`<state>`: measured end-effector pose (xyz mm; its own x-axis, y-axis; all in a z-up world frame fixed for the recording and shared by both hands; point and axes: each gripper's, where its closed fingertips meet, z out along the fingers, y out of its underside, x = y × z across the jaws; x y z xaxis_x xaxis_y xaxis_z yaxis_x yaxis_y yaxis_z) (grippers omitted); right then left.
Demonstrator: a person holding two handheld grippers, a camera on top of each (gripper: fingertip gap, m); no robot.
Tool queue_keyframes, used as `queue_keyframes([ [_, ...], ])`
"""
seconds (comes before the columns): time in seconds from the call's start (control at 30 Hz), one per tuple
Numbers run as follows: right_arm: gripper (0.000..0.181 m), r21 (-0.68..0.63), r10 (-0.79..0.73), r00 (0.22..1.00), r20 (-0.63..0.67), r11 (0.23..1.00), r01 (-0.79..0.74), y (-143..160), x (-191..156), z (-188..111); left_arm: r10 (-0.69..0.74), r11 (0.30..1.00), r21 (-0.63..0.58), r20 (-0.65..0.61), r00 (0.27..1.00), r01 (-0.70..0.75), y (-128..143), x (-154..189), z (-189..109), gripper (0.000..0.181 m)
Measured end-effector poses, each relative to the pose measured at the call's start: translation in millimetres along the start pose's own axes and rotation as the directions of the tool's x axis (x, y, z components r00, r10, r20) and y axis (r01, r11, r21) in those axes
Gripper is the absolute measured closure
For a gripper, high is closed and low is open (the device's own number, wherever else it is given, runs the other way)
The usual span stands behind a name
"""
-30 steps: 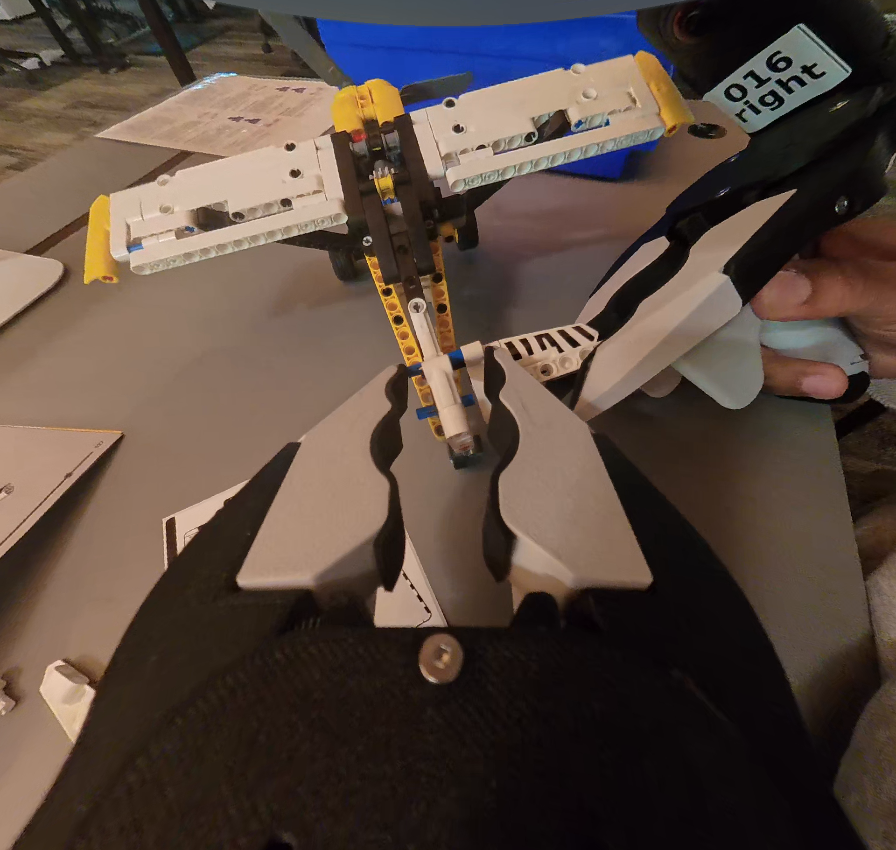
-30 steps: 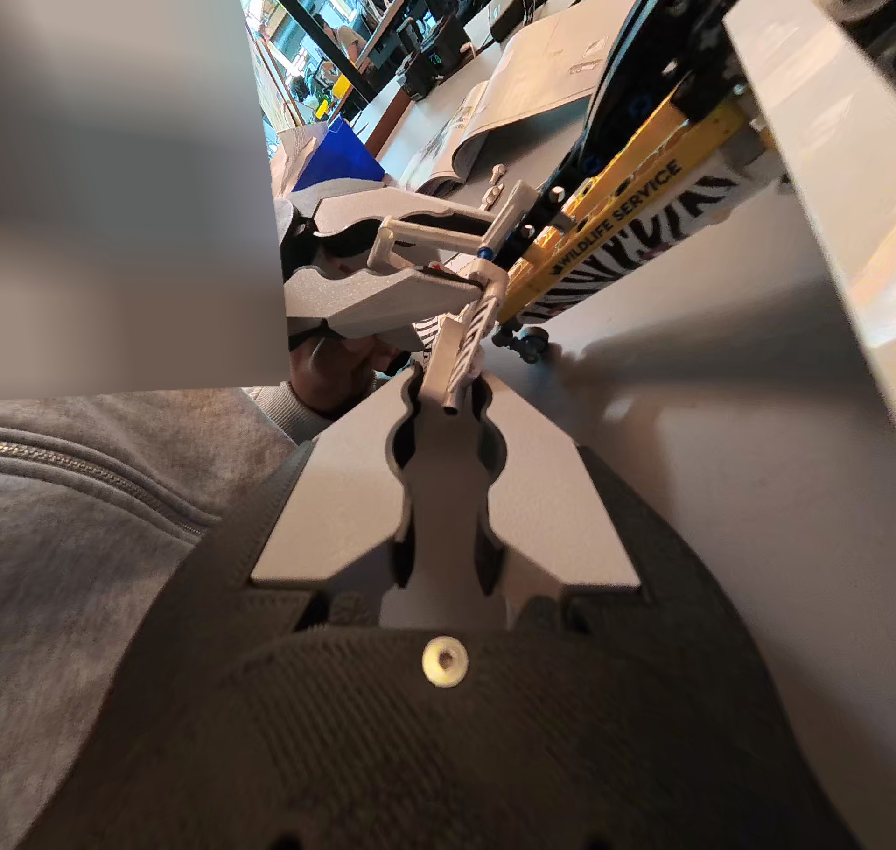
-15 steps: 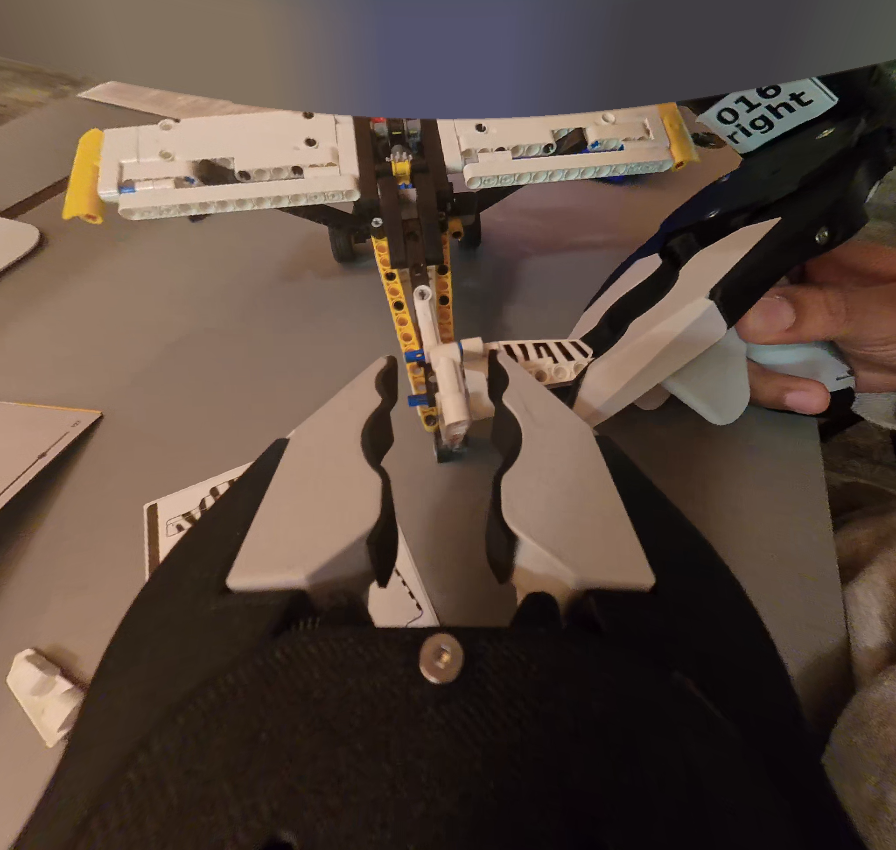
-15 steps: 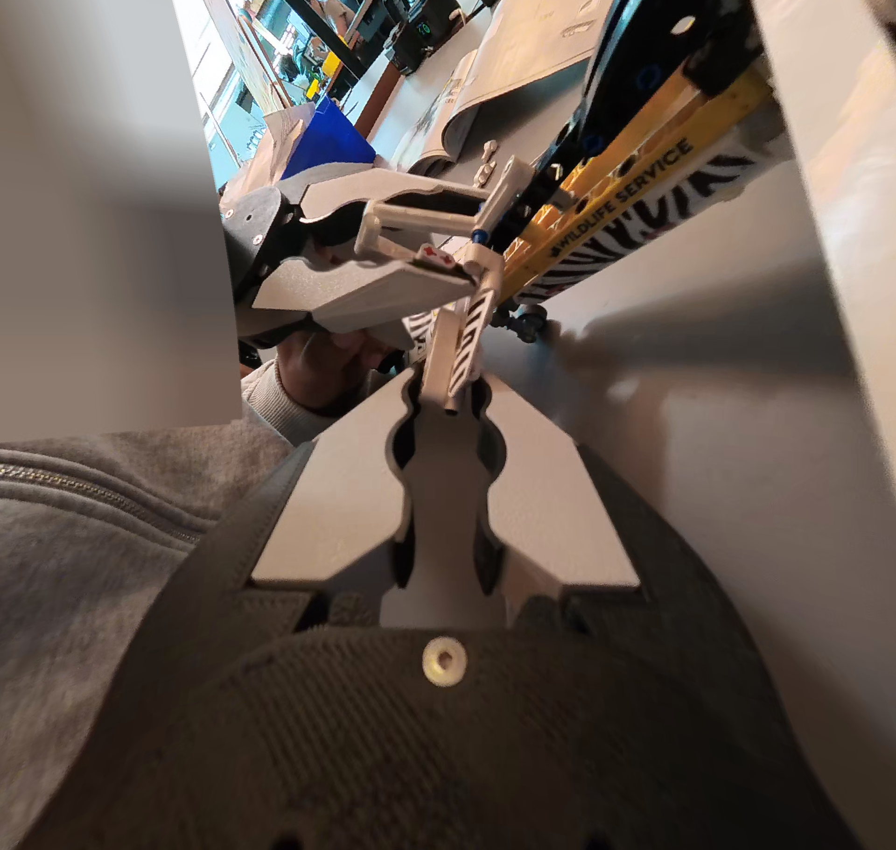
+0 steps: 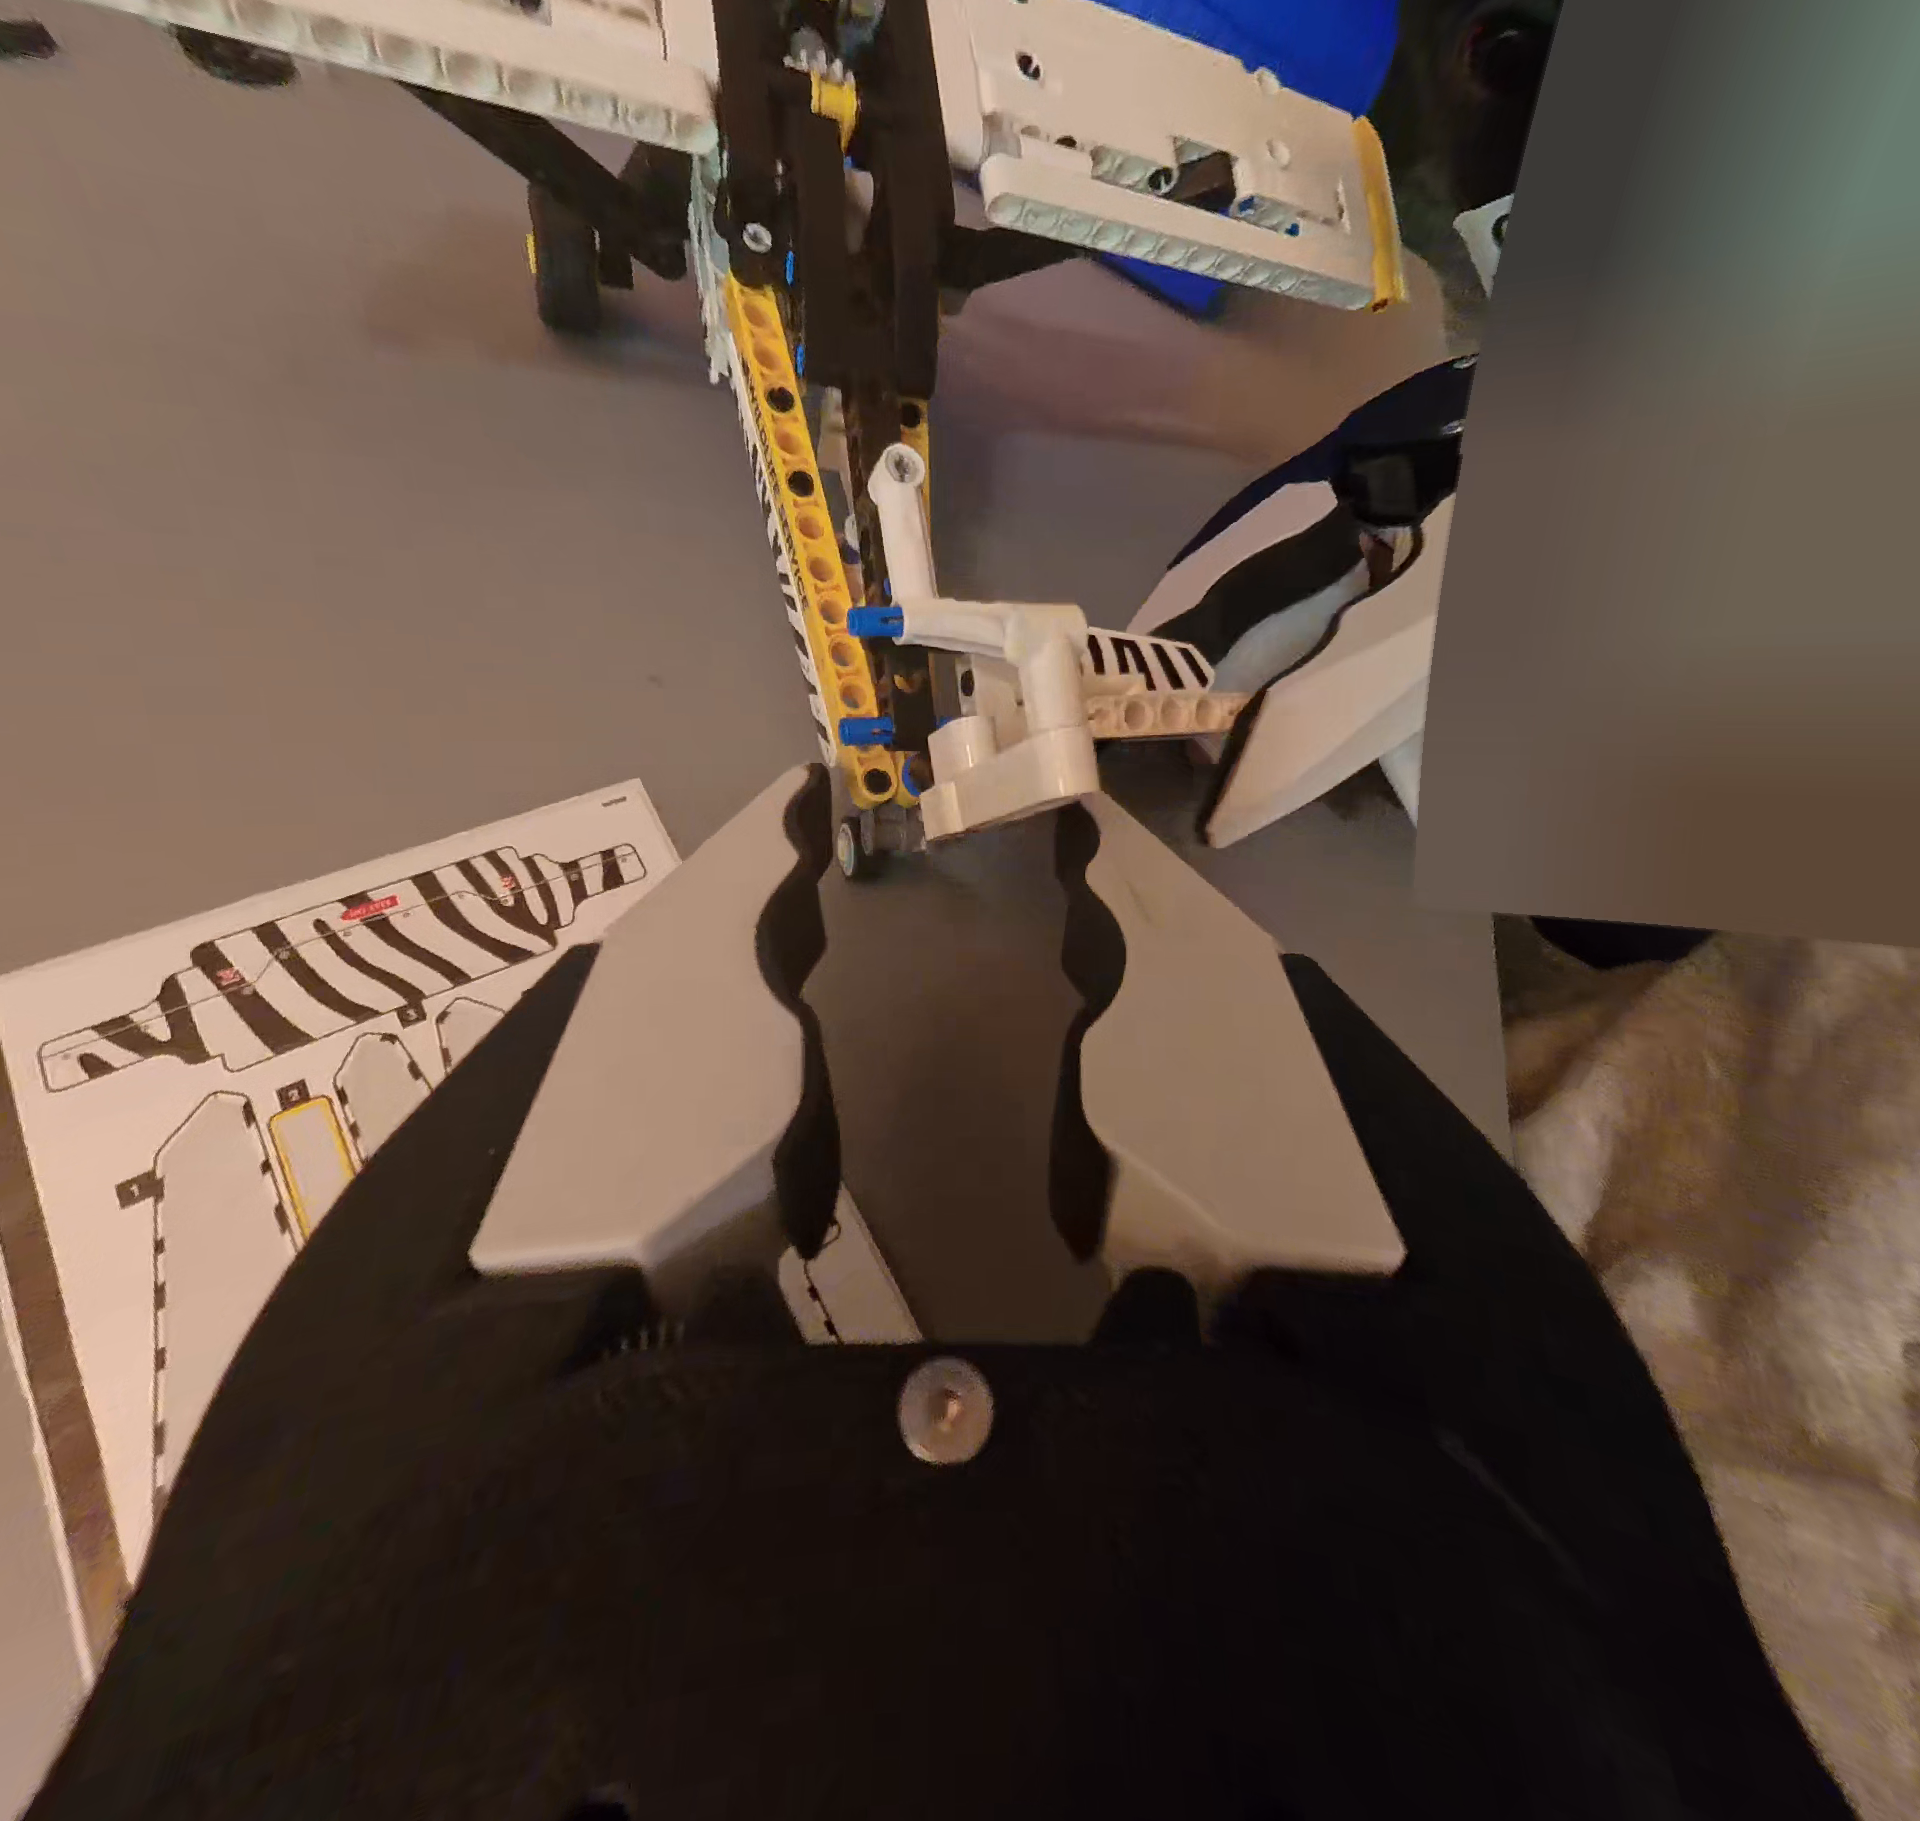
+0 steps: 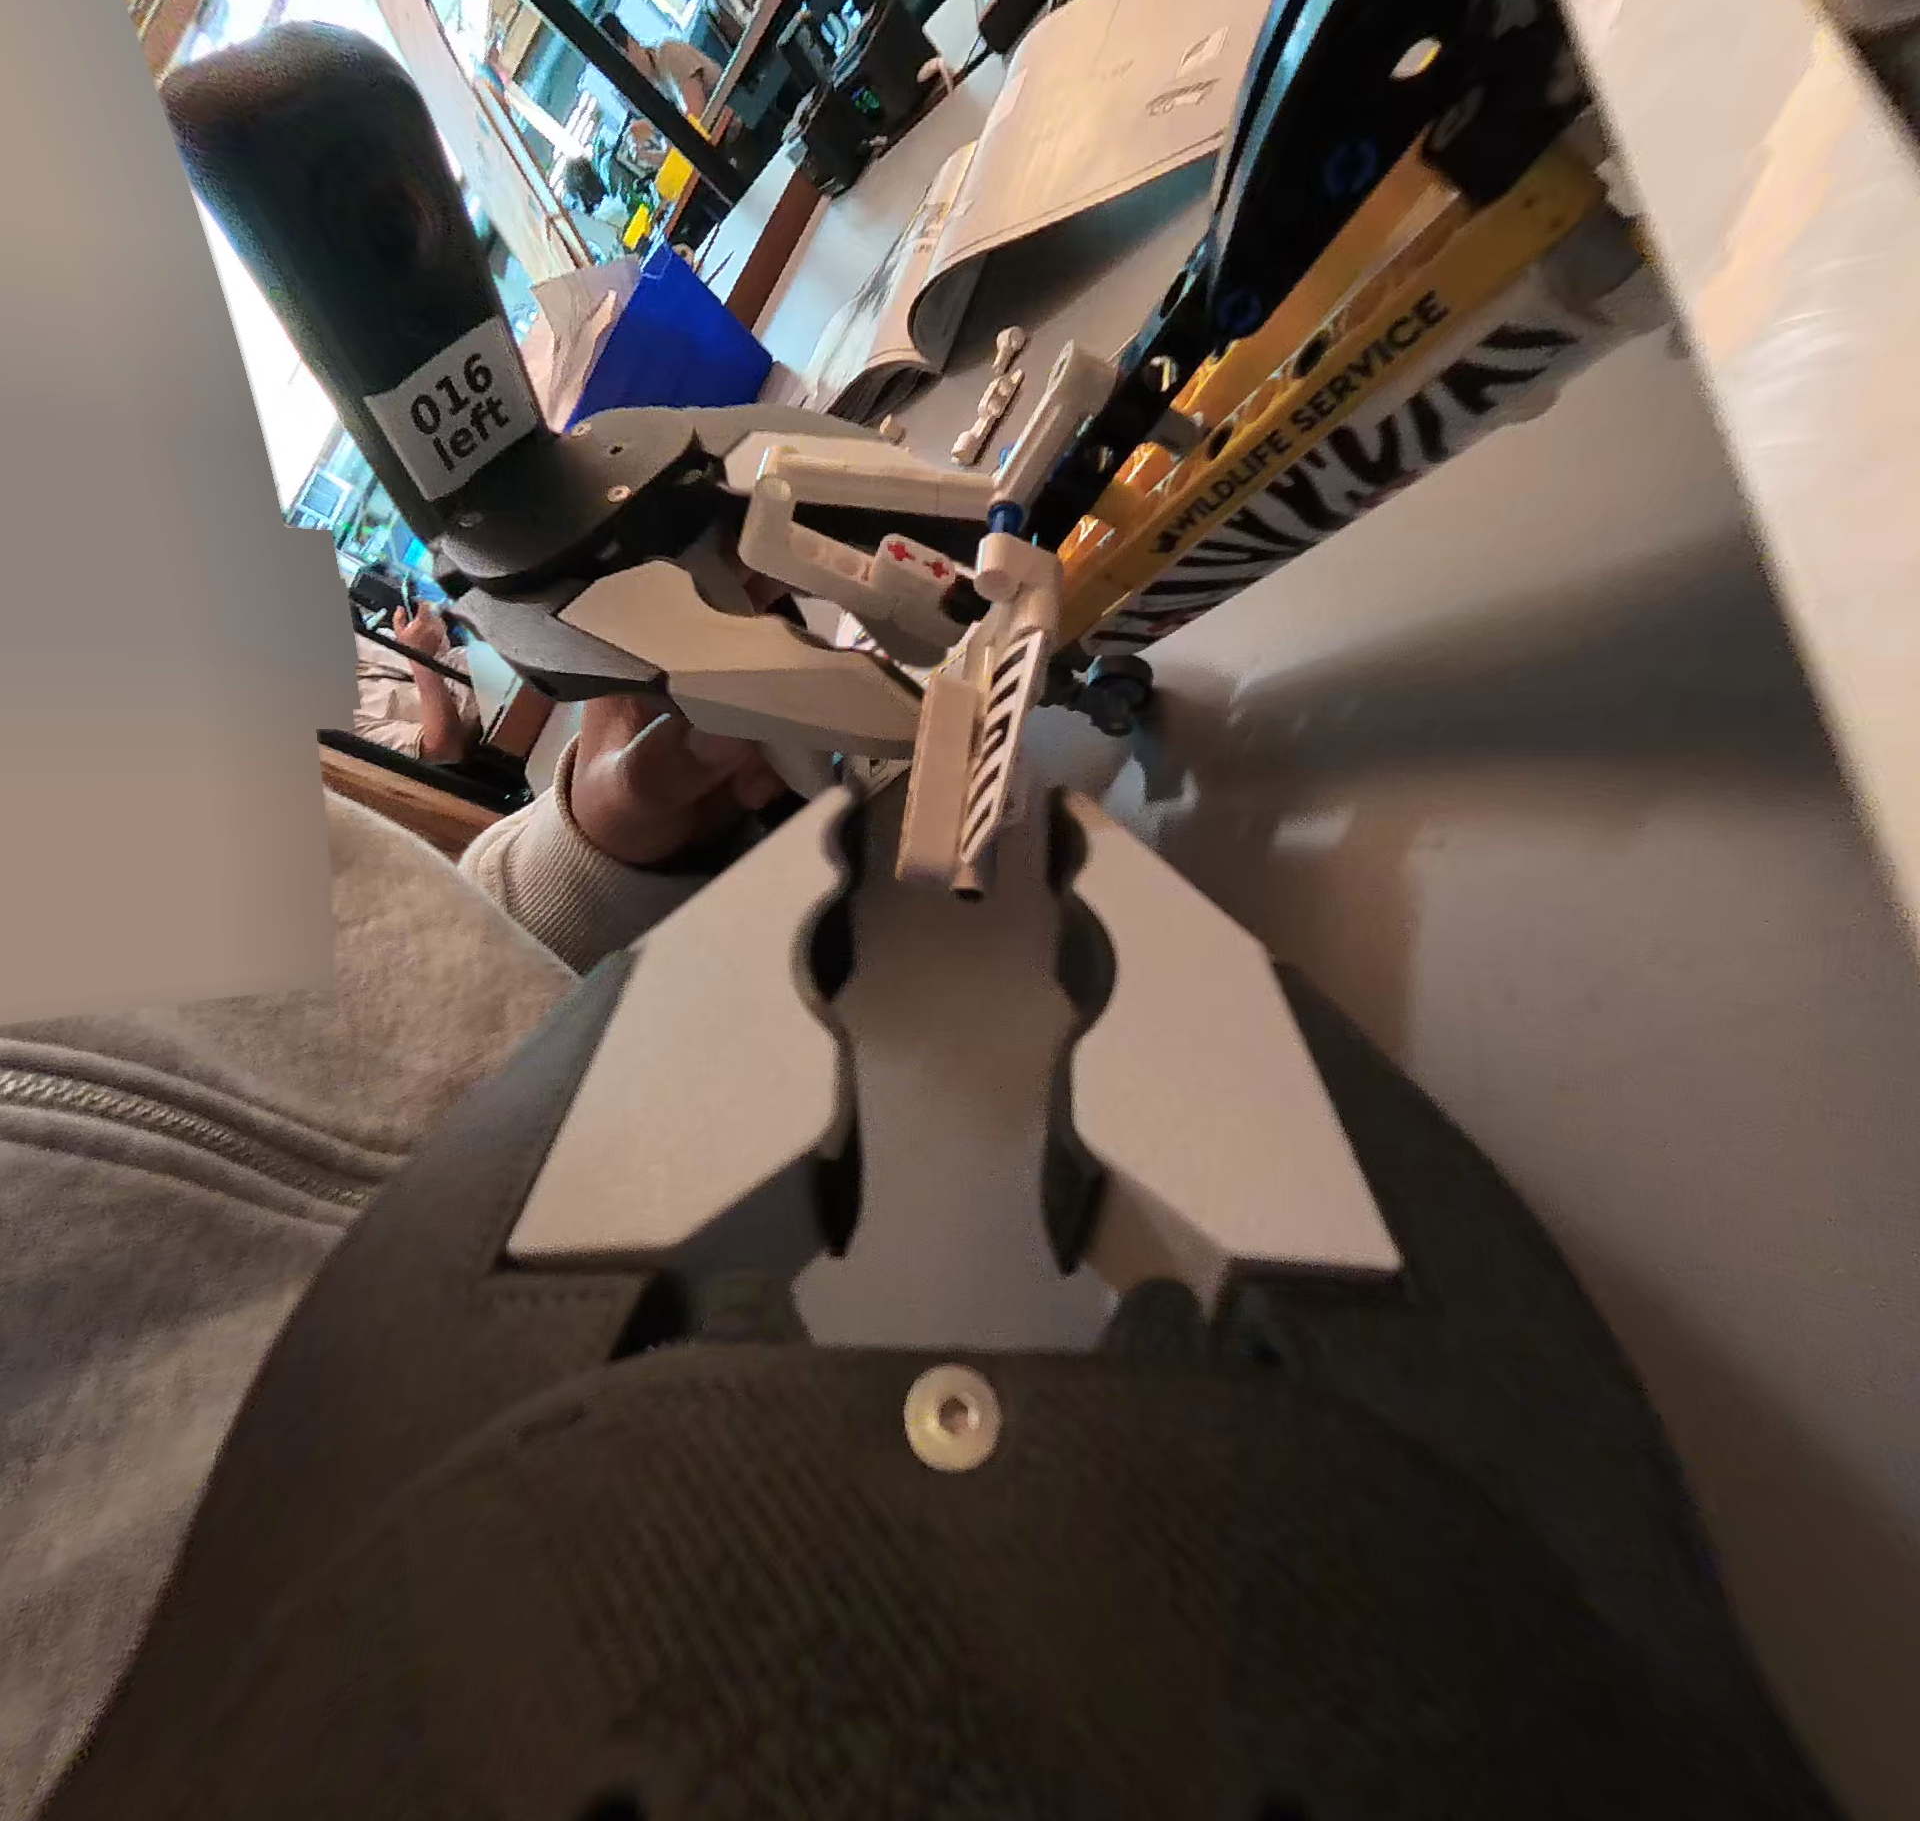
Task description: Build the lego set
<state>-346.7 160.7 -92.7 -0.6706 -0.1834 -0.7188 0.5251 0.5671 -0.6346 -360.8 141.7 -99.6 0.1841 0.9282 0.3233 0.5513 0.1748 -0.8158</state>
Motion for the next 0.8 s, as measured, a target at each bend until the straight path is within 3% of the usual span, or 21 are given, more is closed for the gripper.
queue_keyframes([
  [0.23,0.125,0.061,-0.084,0.994,-0.076,0.994,0.089,-3.8,-1.1,-13.6,0.031,0.999,-0.009,0.029,0.999,-0.031,0.9,0.0,1.6,0.143],
  [0.33,0.124,0.082,-0.262,0.943,-0.204,0.956,0.283,-11.0,-1.4,-25.0,0.034,0.999,-0.007,0.033,0.999,-0.034,0.6,-0.2,1.6,0.143],
  [0.4,0.122,0.051,-0.449,0.828,-0.335,0.869,0.491,-17.8,-0.1,-33.0,0.035,0.999,0.001,0.044,0.998,-0.035,-0.4,-1.3,0.9,0.141],
  [0.47,0.120,-0.047,-0.630,0.636,-0.445,0.726,0.686,-19.9,2.3,-36.6,0.034,0.999,0.013,0.063,0.997,-0.035,-2.3,-3.7,0.1,0.137],
  [0.57,0.124,-0.243,-0.822,0.339,-0.458,0.482,0.841,-10.0,6.1,-28.1,0.047,0.997,0.049,0.083,0.995,-0.051,-8.5,-4.7,-0.9,0.136],
  [0.63,0.124,-0.354,-0.882,0.203,-0.425,0.368,0.860,-2.5,14.2,-20.4,0.061,0.996,0.065,0.090,0.994,-0.067,-11.6,-4.4,-0.9,0.137],
  [0.7,0.131,-0.400,-0.896,0.130,-0.425,0.315,0.861,-3.4,20.0,-18.0,0.073,0.995,0.059,0.087,0.994,-0.078,-11.3,-2.9,0.0,0.141],
  [0.8,0.137,-0.354,-0.890,0.164,-0.425,0.330,0.875,-8.2,16.4,-18.1,0.086,0.994,0.052,0.093,0.992,-0.091,-10.6,-2.4,0.9,0.143],
])
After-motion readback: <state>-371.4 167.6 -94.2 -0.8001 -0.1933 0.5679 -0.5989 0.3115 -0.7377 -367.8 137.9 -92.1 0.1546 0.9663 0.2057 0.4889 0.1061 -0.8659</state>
